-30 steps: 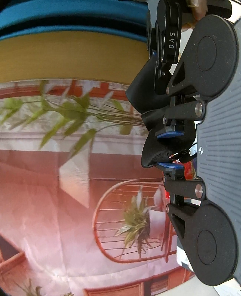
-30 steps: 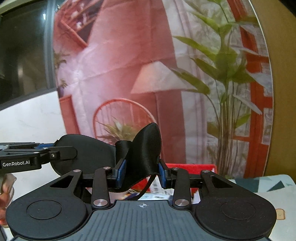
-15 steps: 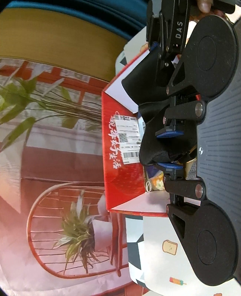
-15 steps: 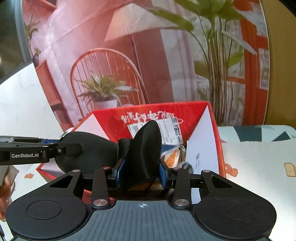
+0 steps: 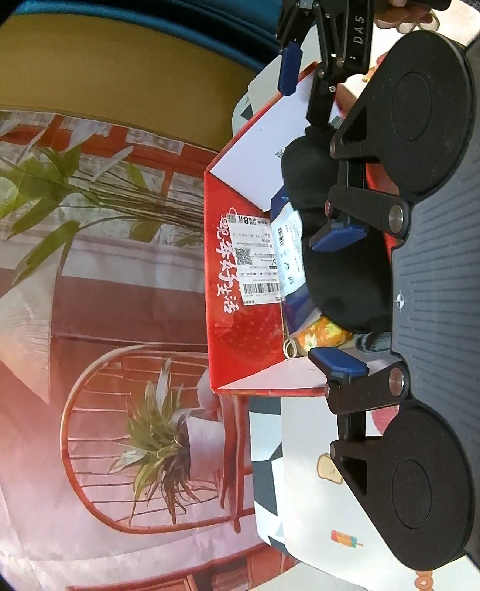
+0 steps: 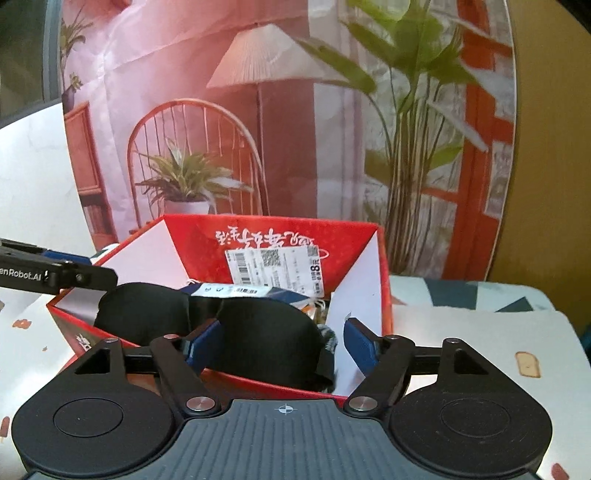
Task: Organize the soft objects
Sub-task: 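Open both grippers to drop the eye mask into the box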
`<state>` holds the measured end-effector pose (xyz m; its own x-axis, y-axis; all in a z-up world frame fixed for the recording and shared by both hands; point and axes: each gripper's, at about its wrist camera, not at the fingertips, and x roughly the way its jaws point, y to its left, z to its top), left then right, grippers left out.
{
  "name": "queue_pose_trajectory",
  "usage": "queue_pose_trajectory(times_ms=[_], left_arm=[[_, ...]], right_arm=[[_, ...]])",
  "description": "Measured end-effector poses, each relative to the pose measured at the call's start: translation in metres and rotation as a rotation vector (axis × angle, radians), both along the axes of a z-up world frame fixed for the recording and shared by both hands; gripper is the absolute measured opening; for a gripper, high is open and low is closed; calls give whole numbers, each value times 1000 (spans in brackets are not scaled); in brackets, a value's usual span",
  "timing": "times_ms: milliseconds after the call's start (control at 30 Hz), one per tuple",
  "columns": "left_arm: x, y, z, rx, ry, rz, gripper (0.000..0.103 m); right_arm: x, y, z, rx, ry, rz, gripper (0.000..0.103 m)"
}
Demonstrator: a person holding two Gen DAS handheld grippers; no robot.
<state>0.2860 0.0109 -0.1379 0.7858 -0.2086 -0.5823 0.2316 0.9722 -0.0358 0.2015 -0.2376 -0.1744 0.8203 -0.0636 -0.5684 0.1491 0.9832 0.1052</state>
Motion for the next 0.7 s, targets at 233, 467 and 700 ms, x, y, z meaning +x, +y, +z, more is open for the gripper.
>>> queue_pose_trajectory(times_ms=[233,467,700], left_arm=[[-42,4,-2,-57,-12,-7,61],[-94,7,-17,-102,-6,-21,61],[-132,0,-51,-119,64,-59,60]], right_arm=[[-31,10,6,-11,-42,23,70],[-77,27,5,39,-93,46,69],[-117,43,-19,126,-60,57,62]])
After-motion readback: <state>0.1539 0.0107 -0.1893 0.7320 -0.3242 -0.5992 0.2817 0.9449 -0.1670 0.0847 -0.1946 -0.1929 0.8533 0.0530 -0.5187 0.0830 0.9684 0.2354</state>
